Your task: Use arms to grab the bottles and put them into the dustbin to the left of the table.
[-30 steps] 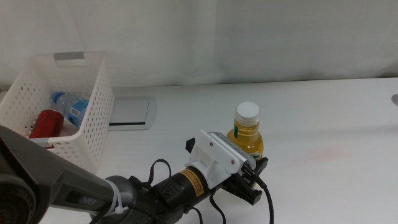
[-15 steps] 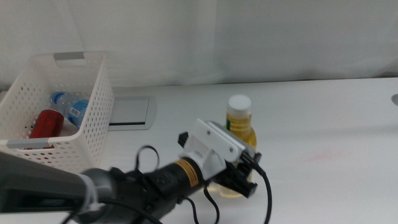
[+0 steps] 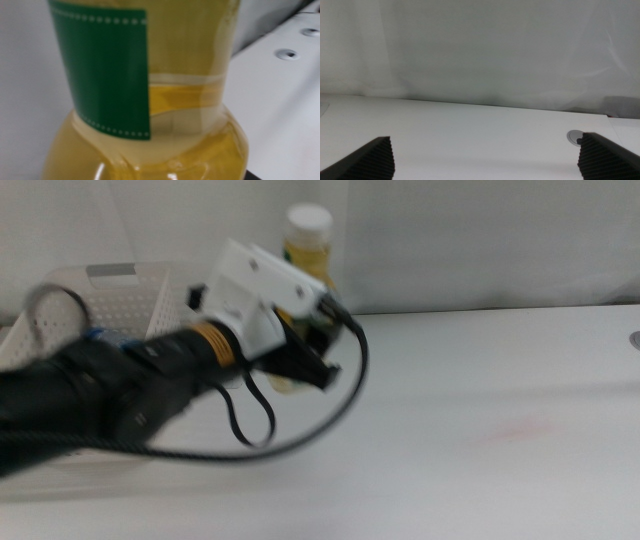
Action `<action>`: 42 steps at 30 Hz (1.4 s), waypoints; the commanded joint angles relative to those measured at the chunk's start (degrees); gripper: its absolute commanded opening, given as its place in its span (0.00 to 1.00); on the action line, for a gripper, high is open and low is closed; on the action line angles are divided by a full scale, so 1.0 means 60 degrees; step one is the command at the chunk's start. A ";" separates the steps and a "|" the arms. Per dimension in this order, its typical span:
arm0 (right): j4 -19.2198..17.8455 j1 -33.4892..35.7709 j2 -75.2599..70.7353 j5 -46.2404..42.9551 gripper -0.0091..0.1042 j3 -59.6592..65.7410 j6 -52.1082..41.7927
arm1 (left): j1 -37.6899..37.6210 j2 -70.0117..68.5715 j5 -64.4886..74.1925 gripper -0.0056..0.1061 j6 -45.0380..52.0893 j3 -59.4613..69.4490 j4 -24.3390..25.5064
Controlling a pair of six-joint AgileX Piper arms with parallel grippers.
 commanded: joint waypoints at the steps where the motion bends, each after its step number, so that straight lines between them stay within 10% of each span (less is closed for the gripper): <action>1: 0.0044 -0.0069 -0.0028 -0.0141 0.99 0.0052 -0.0034 | 0.0337 -0.0606 0.0481 0.02 0.0157 -0.0680 -0.0079; 26: 0.0322 -0.0069 -0.0028 -0.0148 0.99 0.0052 -0.0034 | 0.6122 -0.0897 0.5620 0.02 -0.0980 -0.3215 -0.0098; 42: 0.0322 -0.0069 -0.0028 -0.0148 0.99 0.0052 -0.0034 | 0.6223 0.1658 0.5250 0.02 -0.0981 -0.3215 -0.0400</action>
